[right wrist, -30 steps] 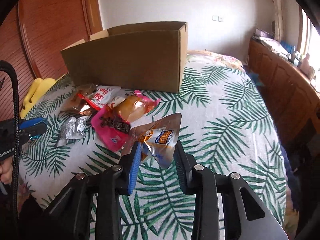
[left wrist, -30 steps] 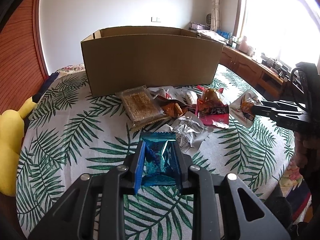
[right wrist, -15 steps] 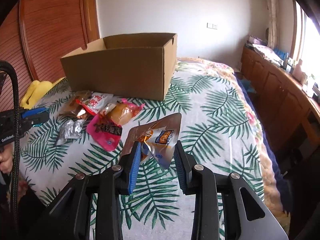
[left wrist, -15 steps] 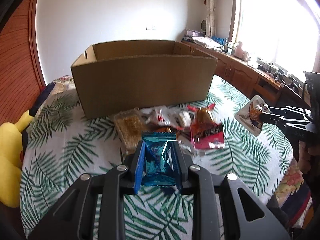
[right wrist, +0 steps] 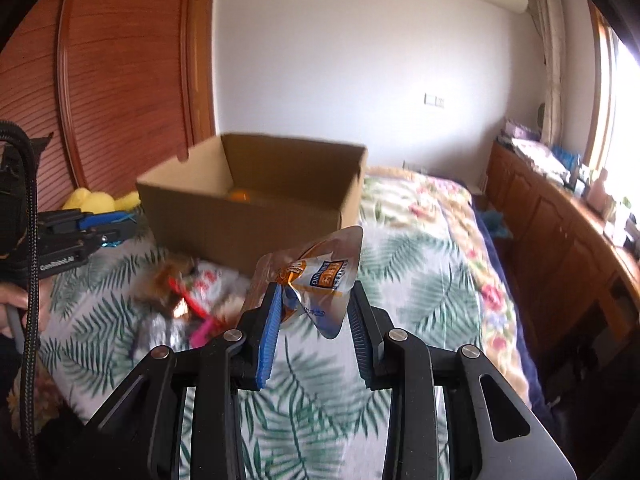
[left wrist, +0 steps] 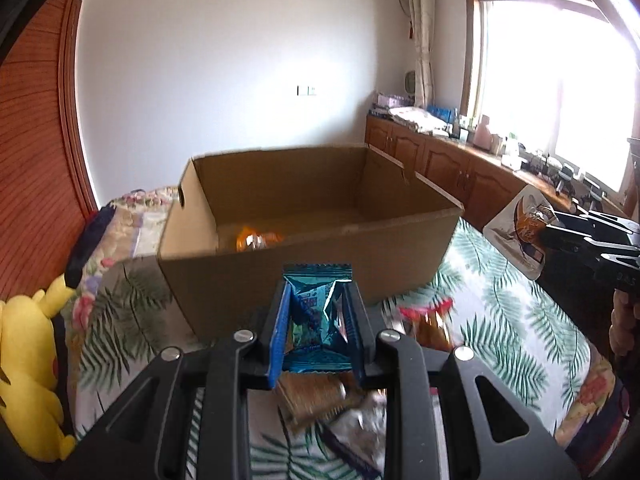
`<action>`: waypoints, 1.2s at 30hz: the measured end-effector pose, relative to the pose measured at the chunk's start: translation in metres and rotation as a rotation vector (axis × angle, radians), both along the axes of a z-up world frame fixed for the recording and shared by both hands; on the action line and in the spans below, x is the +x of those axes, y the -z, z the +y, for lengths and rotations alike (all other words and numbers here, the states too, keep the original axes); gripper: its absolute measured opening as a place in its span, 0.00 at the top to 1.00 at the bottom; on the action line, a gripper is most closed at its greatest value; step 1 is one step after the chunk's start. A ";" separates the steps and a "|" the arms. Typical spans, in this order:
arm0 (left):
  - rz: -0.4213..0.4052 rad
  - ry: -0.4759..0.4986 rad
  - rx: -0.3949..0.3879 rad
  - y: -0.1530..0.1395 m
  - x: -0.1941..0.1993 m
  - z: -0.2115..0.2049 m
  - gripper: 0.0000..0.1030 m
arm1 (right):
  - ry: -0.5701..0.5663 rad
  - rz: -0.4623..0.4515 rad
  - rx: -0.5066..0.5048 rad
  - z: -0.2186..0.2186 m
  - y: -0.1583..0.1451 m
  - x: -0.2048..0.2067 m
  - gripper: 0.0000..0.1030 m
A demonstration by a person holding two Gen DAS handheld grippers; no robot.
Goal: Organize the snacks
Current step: 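Carry both items into the box and open both grippers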
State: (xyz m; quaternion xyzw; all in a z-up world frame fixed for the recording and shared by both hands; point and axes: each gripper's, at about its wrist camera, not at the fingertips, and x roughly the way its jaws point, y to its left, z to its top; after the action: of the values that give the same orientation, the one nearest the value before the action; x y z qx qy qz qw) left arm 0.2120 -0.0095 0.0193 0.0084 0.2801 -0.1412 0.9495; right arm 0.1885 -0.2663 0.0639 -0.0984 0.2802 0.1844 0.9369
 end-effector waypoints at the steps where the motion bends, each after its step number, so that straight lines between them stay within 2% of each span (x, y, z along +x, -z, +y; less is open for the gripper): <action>1: -0.013 -0.001 0.002 -0.005 0.005 0.002 0.76 | -0.005 -0.011 0.002 0.002 -0.005 0.004 0.69; 6: -0.047 -0.008 0.004 -0.020 0.028 0.006 0.76 | -0.036 -0.061 0.010 0.018 -0.025 0.026 0.69; 12: -0.044 -0.018 -0.001 -0.022 0.063 0.015 0.76 | -0.076 -0.080 0.014 0.044 -0.028 0.054 0.69; 24: -0.030 -0.033 0.028 -0.002 0.116 0.018 0.76 | -0.108 -0.046 0.020 0.072 -0.004 0.105 0.69; 33: -0.005 -0.027 0.024 0.016 0.134 0.015 0.75 | -0.112 0.005 0.015 0.080 0.020 0.127 0.69; 36: 0.001 -0.017 0.011 0.019 0.136 0.015 0.72 | -0.109 0.021 0.007 0.082 0.026 0.132 0.68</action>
State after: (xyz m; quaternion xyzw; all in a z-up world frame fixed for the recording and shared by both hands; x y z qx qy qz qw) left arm 0.3483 0.0058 0.0004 0.0114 0.2814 -0.1315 0.9505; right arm 0.3203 -0.1838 0.0380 -0.1083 0.2835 0.2371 0.9229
